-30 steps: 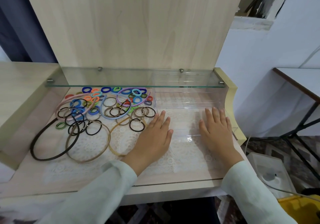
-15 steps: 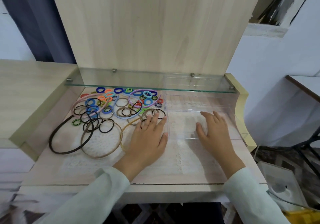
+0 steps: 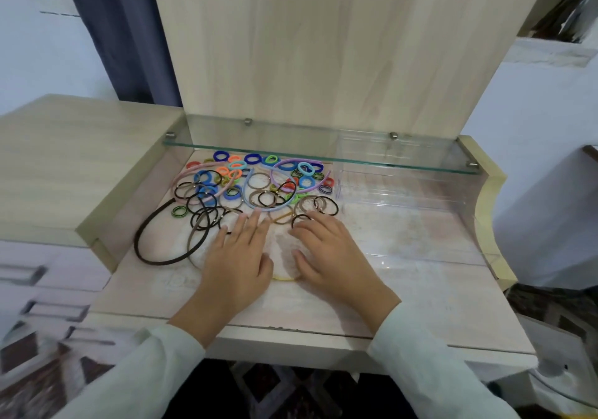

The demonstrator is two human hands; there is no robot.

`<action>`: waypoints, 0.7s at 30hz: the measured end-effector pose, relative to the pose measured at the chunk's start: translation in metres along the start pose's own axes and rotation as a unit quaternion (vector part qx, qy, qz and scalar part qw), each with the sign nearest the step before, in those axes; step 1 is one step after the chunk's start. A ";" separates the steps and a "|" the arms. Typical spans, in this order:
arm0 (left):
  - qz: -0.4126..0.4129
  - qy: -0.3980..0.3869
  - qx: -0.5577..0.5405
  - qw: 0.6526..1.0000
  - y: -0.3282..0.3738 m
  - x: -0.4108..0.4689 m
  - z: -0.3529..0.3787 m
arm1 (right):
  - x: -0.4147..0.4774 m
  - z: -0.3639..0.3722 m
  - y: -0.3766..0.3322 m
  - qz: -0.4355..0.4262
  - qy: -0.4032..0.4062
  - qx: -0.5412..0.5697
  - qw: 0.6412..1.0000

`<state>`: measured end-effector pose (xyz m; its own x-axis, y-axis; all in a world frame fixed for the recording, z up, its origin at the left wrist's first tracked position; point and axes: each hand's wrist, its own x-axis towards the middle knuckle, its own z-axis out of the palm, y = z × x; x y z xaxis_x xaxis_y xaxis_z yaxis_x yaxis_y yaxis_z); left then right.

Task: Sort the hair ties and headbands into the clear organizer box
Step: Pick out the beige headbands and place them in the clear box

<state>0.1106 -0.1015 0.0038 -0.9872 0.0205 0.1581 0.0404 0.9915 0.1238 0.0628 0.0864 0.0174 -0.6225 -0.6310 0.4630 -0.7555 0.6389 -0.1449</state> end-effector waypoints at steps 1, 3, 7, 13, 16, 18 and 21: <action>0.007 0.023 -0.004 1.000 -0.004 -0.003 0.002 | 0.002 0.001 -0.005 -0.009 -0.016 0.007 1.000; 0.016 0.056 -0.031 0.998 -0.008 -0.008 0.000 | 0.005 0.002 -0.012 -0.026 -0.054 0.020 0.998; 0.026 0.098 -0.072 0.992 -0.020 -0.019 -0.004 | 0.005 0.006 -0.019 -0.034 -0.106 0.027 0.993; 0.046 0.105 -0.123 0.986 -0.029 -0.030 -0.009 | 0.006 0.011 -0.025 -0.034 -0.150 0.041 0.987; 0.051 0.114 -0.134 0.983 -0.031 -0.033 -0.008 | 0.005 0.009 -0.025 -0.042 -0.149 0.039 0.987; 0.045 0.121 -0.133 0.983 -0.033 -0.034 -0.006 | 0.004 0.008 -0.024 -0.045 -0.148 0.043 0.987; 0.045 0.127 -0.127 0.983 -0.033 -0.034 -0.006 | 0.002 0.006 -0.024 -0.038 -0.143 0.045 0.988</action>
<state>0.1439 -0.1357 0.0004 -0.9092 0.0420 0.4143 0.1943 0.9227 0.3329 0.0787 0.0672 0.0166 -0.5861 -0.7821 0.2117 -0.8092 0.5518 -0.2018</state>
